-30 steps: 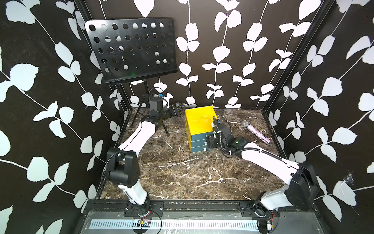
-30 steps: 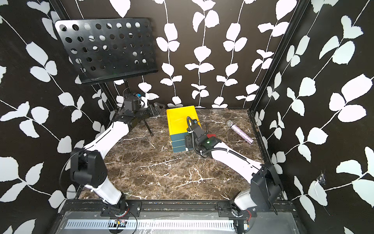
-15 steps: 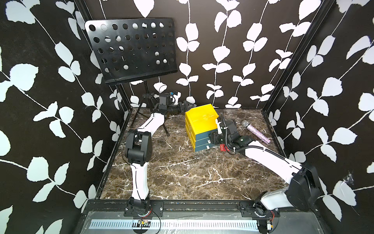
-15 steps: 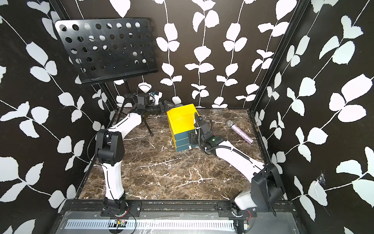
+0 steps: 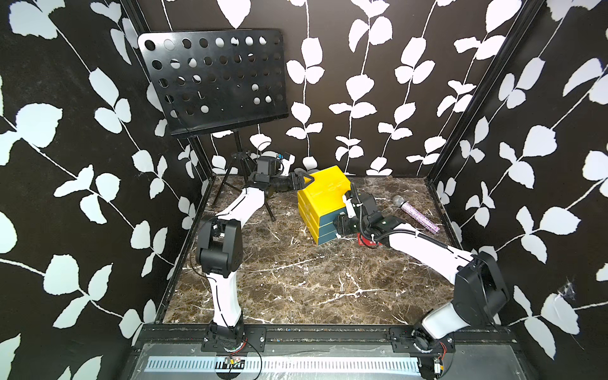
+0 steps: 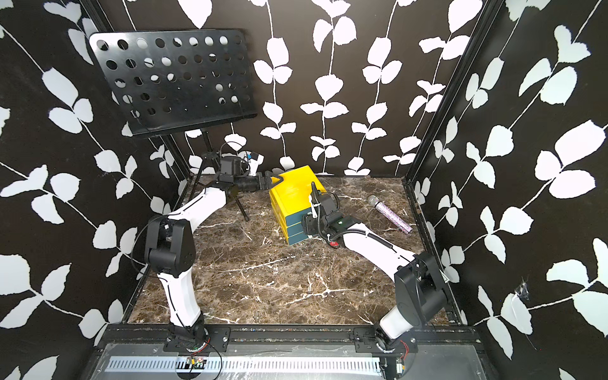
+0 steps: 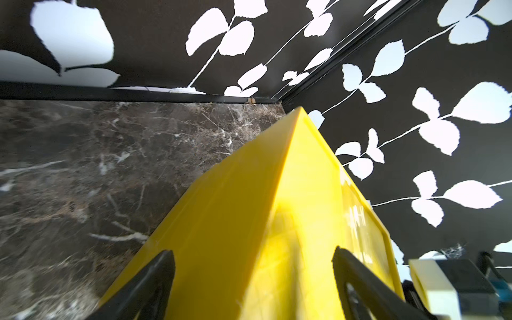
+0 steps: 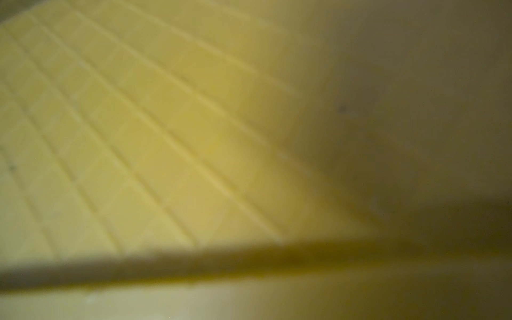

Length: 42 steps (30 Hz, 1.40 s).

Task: Take the postcards out of the drawer
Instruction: Adjust the storage box at the center of the board.

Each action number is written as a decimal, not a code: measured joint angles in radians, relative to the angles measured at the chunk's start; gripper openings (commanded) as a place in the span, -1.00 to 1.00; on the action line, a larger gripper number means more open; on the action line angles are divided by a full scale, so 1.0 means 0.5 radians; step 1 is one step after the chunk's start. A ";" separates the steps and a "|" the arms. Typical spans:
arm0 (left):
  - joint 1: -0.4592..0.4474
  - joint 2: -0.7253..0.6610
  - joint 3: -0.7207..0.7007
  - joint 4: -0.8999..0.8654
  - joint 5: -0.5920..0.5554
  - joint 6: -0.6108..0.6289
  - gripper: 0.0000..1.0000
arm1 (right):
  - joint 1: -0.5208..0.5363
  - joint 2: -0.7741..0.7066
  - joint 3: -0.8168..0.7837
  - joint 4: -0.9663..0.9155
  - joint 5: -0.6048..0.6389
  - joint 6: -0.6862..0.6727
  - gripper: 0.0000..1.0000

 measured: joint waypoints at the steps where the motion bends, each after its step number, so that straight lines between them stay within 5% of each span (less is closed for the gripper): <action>1: 0.007 -0.039 -0.034 0.000 -0.019 0.011 0.81 | 0.000 0.014 0.007 0.002 -0.035 0.007 0.33; 22: 0.208 -0.533 -0.421 -0.243 -0.244 0.216 0.98 | 0.163 0.246 0.246 0.024 -0.266 0.057 0.32; 42: 0.139 -0.128 0.239 -0.650 -0.228 0.369 0.97 | -0.080 0.134 0.215 0.060 -0.471 -0.199 0.26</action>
